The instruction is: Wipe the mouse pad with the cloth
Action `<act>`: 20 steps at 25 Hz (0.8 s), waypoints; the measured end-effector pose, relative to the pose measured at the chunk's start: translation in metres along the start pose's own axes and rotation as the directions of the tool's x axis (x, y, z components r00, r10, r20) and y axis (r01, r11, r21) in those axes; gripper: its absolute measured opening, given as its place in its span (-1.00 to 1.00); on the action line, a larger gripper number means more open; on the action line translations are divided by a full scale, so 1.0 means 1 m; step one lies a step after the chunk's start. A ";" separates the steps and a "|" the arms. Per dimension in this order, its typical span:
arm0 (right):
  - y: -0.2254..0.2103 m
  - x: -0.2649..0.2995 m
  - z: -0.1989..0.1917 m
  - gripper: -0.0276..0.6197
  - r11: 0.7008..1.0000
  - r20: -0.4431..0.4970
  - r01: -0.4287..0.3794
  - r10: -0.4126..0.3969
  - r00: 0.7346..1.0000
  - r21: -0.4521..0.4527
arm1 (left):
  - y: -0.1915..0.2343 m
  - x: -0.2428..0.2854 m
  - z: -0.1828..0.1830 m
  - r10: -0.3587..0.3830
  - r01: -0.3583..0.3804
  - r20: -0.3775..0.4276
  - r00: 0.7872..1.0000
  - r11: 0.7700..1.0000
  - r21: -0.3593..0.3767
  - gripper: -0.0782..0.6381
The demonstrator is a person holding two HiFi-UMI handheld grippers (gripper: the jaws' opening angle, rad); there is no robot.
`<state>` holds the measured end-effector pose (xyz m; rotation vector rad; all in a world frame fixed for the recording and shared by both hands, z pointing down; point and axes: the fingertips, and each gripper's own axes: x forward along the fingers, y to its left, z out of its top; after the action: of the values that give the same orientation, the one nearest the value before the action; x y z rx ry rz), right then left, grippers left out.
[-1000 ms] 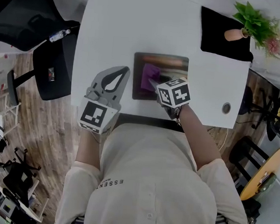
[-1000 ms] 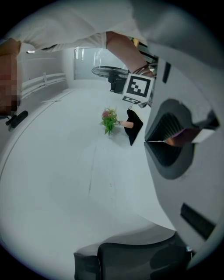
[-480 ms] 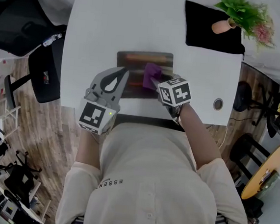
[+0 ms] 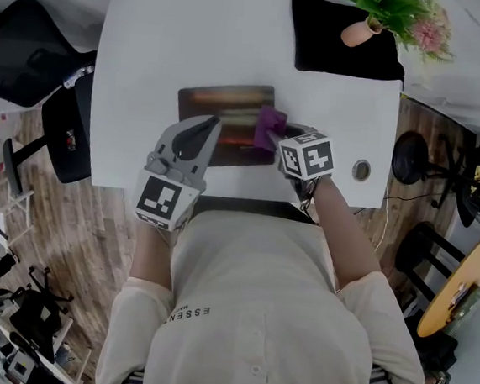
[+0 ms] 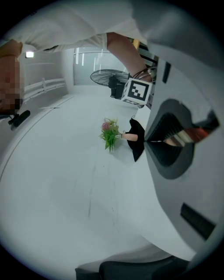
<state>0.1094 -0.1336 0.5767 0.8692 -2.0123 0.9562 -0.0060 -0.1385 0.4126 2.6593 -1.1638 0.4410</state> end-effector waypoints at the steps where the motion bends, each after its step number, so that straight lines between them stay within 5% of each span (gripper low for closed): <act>1: -0.004 -0.002 -0.002 -0.60 1.000 0.002 0.003 -0.003 1.000 0.006 | -0.003 0.002 0.000 -0.008 0.008 0.001 1.000 1.000 0.026 -0.78; 9: -0.015 -0.030 0.001 -0.60 0.996 0.017 0.092 -0.092 0.996 -0.013 | -0.009 -0.009 0.008 -0.017 0.016 0.022 1.000 0.998 0.065 -0.77; 20: 0.067 -0.027 0.029 -0.60 0.995 0.080 0.015 -0.007 0.997 -0.103 | 0.016 -0.047 0.006 0.020 -0.021 0.027 0.999 0.999 0.044 -0.78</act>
<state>0.0602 -0.1178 0.5187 0.8731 -2.1022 0.8147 -0.0474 -0.1191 0.3911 2.7016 -1.2033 0.4417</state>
